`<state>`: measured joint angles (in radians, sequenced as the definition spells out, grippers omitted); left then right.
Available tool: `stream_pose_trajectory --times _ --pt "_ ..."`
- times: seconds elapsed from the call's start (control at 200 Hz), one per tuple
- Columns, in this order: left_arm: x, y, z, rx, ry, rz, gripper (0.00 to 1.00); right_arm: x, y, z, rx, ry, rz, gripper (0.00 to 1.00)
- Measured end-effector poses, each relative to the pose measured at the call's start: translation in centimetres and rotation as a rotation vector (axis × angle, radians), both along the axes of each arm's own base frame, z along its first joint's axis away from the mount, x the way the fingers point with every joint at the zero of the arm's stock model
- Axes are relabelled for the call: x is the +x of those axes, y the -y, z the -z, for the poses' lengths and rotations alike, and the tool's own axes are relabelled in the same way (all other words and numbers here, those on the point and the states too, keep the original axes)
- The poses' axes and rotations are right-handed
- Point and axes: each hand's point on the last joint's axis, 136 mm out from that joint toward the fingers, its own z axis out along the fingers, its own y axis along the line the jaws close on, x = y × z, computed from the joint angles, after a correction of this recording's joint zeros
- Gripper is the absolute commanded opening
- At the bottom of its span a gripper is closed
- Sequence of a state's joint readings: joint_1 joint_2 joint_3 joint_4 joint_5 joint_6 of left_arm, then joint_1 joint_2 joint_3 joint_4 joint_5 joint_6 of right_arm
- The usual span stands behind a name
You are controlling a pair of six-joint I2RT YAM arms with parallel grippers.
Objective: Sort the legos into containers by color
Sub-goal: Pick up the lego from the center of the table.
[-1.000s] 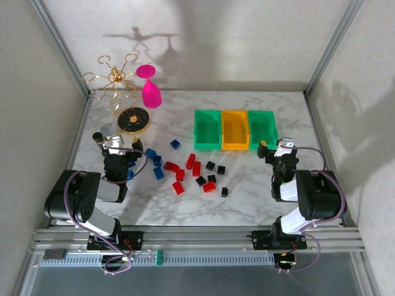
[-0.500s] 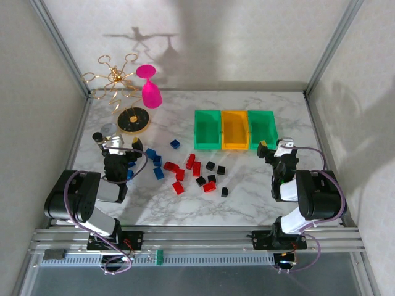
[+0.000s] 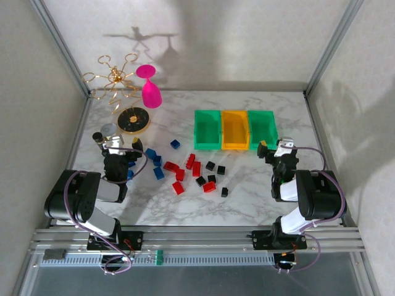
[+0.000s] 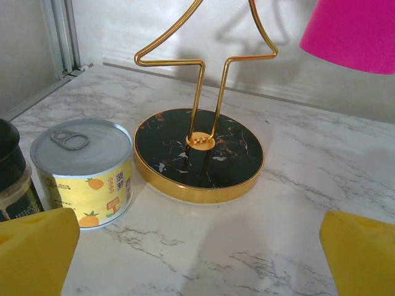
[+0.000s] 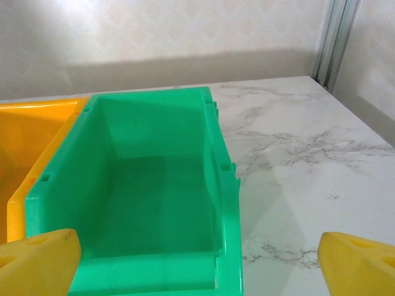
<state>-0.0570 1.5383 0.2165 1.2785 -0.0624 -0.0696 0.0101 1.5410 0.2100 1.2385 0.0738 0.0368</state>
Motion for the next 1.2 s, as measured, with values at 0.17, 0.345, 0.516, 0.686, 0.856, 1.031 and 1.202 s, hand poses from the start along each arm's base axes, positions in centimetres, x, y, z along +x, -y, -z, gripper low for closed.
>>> stream_pose_trajectory --times 0.17,0.345,0.516,0.686,0.856,1.031,1.202 --pt "0.0 0.0 0.0 0.0 0.0 0.0 1.0 0.0 0.0 0.0 0.0 0.0 0.0 0.99" --pt "0.0 0.0 0.0 0.0 0.0 0.0 1.0 0.0 0.0 0.0 0.0 0.0 0.0 0.99" --pt "0.0 0.0 0.0 0.0 0.0 0.0 1.0 0.0 0.0 0.0 0.0 0.0 0.0 0.99" --pt "-0.1 0.0 0.0 0.007 -0.012 0.001 0.99 0.0 0.0 0.0 0.0 0.0 0.0 0.99" --pt "-0.5 -0.1 -2.2 0.005 0.027 -0.004 1.0 -0.1 0.0 -0.3 0.0 0.01 0.002 0.99" --pt "-1.4 -0.1 -4.7 -0.013 0.058 -0.005 1.0 -0.4 0.2 -2.3 0.002 0.062 0.013 0.99" --pt "-2.5 -0.2 -6.4 -0.062 0.077 -0.013 1.0 -1.1 0.9 -4.4 0.018 0.092 0.056 0.99"
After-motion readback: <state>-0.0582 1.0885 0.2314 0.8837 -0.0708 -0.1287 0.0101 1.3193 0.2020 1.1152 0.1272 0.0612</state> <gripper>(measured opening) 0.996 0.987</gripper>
